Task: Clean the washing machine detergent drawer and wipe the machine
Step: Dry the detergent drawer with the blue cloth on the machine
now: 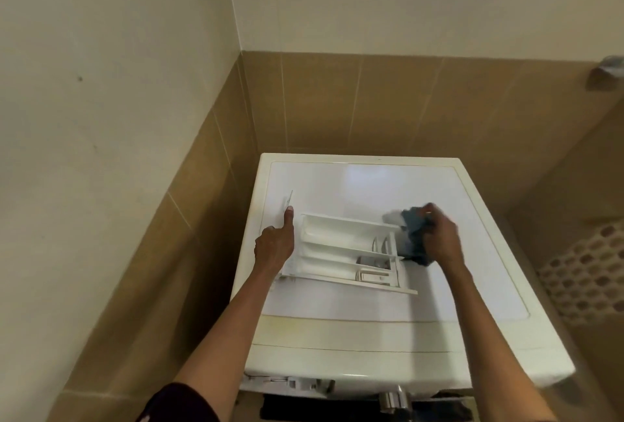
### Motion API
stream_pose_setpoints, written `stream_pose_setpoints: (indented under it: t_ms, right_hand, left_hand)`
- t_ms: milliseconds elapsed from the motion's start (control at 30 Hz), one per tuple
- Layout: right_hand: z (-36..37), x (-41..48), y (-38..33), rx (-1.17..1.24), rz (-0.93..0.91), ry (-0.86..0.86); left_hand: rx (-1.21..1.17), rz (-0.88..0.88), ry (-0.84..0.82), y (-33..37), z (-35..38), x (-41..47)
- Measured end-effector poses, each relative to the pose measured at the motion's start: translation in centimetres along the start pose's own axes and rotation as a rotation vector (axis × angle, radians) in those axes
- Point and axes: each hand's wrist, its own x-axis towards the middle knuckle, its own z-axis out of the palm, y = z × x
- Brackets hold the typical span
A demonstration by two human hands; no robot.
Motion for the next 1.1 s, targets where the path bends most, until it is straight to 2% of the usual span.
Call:
stream_pose_setpoints:
  t_ms: [33, 100, 200, 267, 400, 533, 633, 700, 800, 833, 900, 967, 1033, 1100]
  right_hand:
    - [-1.0, -0.3, 0.2, 0.081, 0.033, 0.056]
    - [-1.6, -1.1, -0.3, 0.251, 0.073, 0.064]
    - [1.0, -2.1, -1.8, 0.166, 0.071, -0.109]
    - [4.0, -2.5, -1.9, 0.057, 0.109, -0.143]
    - [6.6, -2.6, -2.4, 0.085, 0.190, 0.008]
    - [4.8, -1.2, 0.1, 0.226, 0.317, 0.003]
    - [2.5, -1.5, 2.4, 0.280, 0.422, 0.111]
    - [1.1, -2.6, 1.9, 0.319, 0.318, 0.163]
    - [1.7, -4.6, -3.0, 0.351, -0.007, 0.127]
    - [2.9, -5.3, -4.8, 0.316, -0.148, 0.076]
    - [6.5, -7.2, -7.6, 0.240, -0.429, -0.134]
    - [10.2, -9.3, -8.5, 0.049, -0.629, -0.256]
    - [11.7, -10.2, -7.7, -0.051, -0.686, -0.246]
    - [10.9, -9.9, -6.2, -0.037, -0.729, -0.241]
  left_hand:
    - [0.005, 0.003, -0.004, 0.0, 0.0, 0.0]
    - [0.006, 0.002, -0.006, 0.0, 0.0, 0.1]
    - [0.018, 0.000, -0.010, 0.0, 0.0, 0.1]
    - [-0.021, -0.026, -0.013, 0.0, 0.1, 0.1]
    - [-0.046, -0.035, -0.005, 0.0, 0.1, 0.2]
    - [-0.054, -0.041, 0.001, 0.0, 0.0, 0.0]
    - [-0.059, -0.032, 0.005, -0.1, 0.1, 0.2]
    - [-0.060, -0.029, 0.012, -0.1, 0.1, 0.3]
    - [-0.042, -0.041, 0.010, -0.2, 0.2, 0.4]
    - [-0.040, -0.038, 0.012, -0.2, 0.2, 0.4]
    - [-0.031, -0.020, 0.003, -0.3, 0.1, 0.5]
    - [-0.033, -0.015, -0.011, -0.3, 0.1, 0.6]
    - [-0.034, -0.025, -0.014, -0.1, 0.1, 0.5]
    - [-0.044, -0.030, -0.019, 0.0, -0.1, 0.3]
